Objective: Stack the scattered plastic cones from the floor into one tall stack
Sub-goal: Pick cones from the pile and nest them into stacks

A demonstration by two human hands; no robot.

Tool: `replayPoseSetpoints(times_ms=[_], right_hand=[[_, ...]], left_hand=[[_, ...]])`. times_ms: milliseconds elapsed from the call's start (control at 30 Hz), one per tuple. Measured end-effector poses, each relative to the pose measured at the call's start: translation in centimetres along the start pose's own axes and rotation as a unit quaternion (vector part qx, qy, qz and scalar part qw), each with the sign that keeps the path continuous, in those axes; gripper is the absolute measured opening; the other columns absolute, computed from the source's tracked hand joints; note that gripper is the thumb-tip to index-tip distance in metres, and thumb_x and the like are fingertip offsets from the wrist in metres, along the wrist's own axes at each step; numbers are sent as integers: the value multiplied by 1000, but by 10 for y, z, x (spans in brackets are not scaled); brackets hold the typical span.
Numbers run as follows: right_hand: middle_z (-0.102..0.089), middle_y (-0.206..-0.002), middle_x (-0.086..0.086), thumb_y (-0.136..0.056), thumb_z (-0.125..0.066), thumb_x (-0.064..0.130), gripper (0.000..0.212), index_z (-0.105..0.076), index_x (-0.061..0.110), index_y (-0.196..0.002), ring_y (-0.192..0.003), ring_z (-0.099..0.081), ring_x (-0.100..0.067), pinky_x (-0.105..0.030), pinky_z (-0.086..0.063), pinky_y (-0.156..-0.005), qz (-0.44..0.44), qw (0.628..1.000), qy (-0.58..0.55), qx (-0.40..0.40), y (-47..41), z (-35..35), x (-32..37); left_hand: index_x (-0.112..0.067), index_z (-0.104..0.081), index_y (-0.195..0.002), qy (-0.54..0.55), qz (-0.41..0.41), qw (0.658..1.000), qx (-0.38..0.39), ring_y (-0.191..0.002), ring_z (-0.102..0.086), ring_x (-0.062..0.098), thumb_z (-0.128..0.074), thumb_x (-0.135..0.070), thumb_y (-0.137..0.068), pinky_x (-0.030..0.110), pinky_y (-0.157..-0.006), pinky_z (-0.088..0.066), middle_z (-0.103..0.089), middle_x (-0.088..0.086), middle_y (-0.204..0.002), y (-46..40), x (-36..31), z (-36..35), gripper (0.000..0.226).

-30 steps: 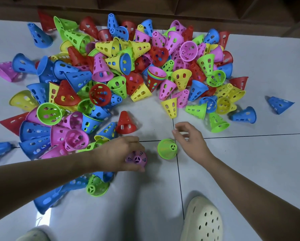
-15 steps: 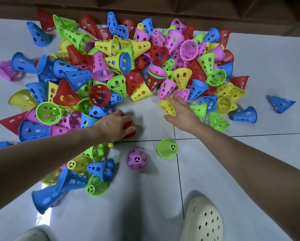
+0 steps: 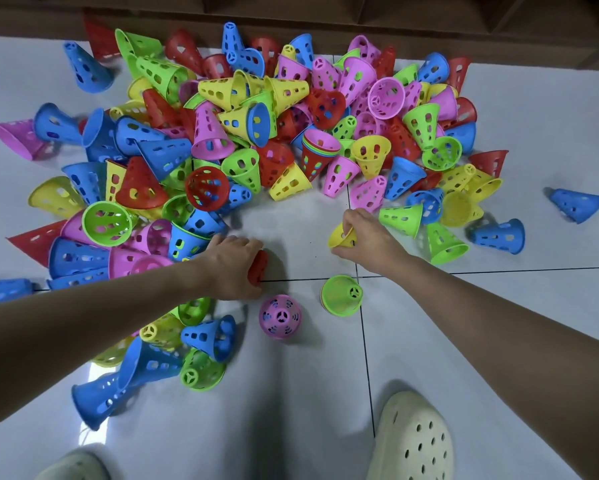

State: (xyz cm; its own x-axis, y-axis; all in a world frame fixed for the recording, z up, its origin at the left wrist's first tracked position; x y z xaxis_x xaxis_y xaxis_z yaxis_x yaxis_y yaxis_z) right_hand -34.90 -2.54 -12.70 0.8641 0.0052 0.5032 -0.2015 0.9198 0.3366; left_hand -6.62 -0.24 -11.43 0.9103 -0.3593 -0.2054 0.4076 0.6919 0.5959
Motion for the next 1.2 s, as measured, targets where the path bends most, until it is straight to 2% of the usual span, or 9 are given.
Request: replayPoseSetpoints(times_ms=[100, 233, 367, 500, 600, 667, 900, 1100, 1200], right_hand=[[-51, -109, 0, -79, -79, 29, 44, -47, 21, -109, -98, -50, -22, -35, -43, -78, -26, 999, -21, -2, 3, -1, -2], [-56, -118, 1, -74, -84, 37, 71, -45, 30, -133, -105, -51, -20, -34, -46, -88, -68, 990, -118, -25, 11, 3, -2], [-57, -111, 1, -78, -80, 47, 71, -47, 31, -139, -109, -54, -23, -36, -47, -96, -94, 982, -149, -63, 26, 11, 1], [-53, -136, -7, -93, -66, 42, 71, -31, 31, -154, -109, -65, -24, -42, -53, -96, -110, 974, -195, -36, 47, 23, 6], [-53, -130, -8, -96, -62, 40, 67, -29, 34, -154, -75, -72, -15, -40, -62, -70, -108, 967, -231, -22, 65, 37, 13], [-51, -127, -3, -95, -63, 38, 66, -32, 36, -153, -67, -70, -14, -36, -61, -71, -104, 971, -216, -17, 78, 47, 18], [-43, -118, 8, -87, -71, 37, 71, -38, 36, -150, -110, -49, -6, -22, -37, -94, -47, 995, -29, 84, 107, 54, 24], [-50, -117, 6, -81, -74, 42, 68, -47, 31, -142, -116, -50, -18, -35, -42, -102, -29, 995, 17, 90, 103, 26, 21], [-53, -118, 8, -76, -77, 44, 62, -52, 32, -132, -113, -50, -17, -37, -44, -98, -29, 996, 16, 81, 101, 12, 19]], left_hand=[[-26, -46, -130, -35, -16, 999, 7, -112, -52, 20, -62, -72, -70, 44, -114, -24, -59, -4, -112, 1, -1, -4, 77], [-29, -44, -131, -6, -34, 999, -17, -108, -57, 19, -57, -78, -69, 42, -109, -27, -62, -6, -112, 4, 0, -8, 80], [-28, -34, -143, 114, -34, 990, -75, -109, -58, 22, -51, -88, -63, 39, -108, -32, -63, -4, -123, 12, -2, -7, 102], [-34, -27, -149, 287, -45, 950, -116, -103, -63, 14, -56, -87, -69, 39, -95, -53, -60, -6, -123, 26, -5, 2, 101], [-37, -28, -148, 335, -72, 928, -145, -94, -62, 5, -52, -83, -75, 33, -85, -54, -59, -9, -121, 36, -10, 1, 90], [-37, -27, -148, 349, -82, 924, -133, -95, -60, 4, -52, -81, -76, 26, -82, -51, -60, -9, -121, 42, -13, -2, 88], [-32, -27, -153, 349, -118, 921, -130, -104, -57, 2, -56, -72, -82, 25, -89, -49, -57, -20, -116, 55, -21, -13, 86], [-33, -26, -153, 313, -166, 927, -126, -110, -53, -1, -61, -65, -83, 12, -92, -43, -54, -13, -123, 67, -28, -24, 84], [-30, -31, -151, 303, -195, 924, -127, -109, -52, 6, -68, -58, -85, 20, -94, -46, -51, -12, -121, 70, -30, -29, 80]])
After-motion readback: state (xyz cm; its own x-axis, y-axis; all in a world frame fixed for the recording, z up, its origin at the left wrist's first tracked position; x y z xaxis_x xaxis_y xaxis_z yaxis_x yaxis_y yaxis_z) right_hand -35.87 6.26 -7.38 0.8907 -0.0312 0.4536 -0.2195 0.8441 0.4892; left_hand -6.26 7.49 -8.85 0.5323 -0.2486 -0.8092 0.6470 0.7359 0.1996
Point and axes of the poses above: each hand's wrist, its own y-axis away from the middle knuckle, its own z-axis out of the back of the hand, x = y × z, the point moved 1 cm from there along -y, towards the middle knuckle
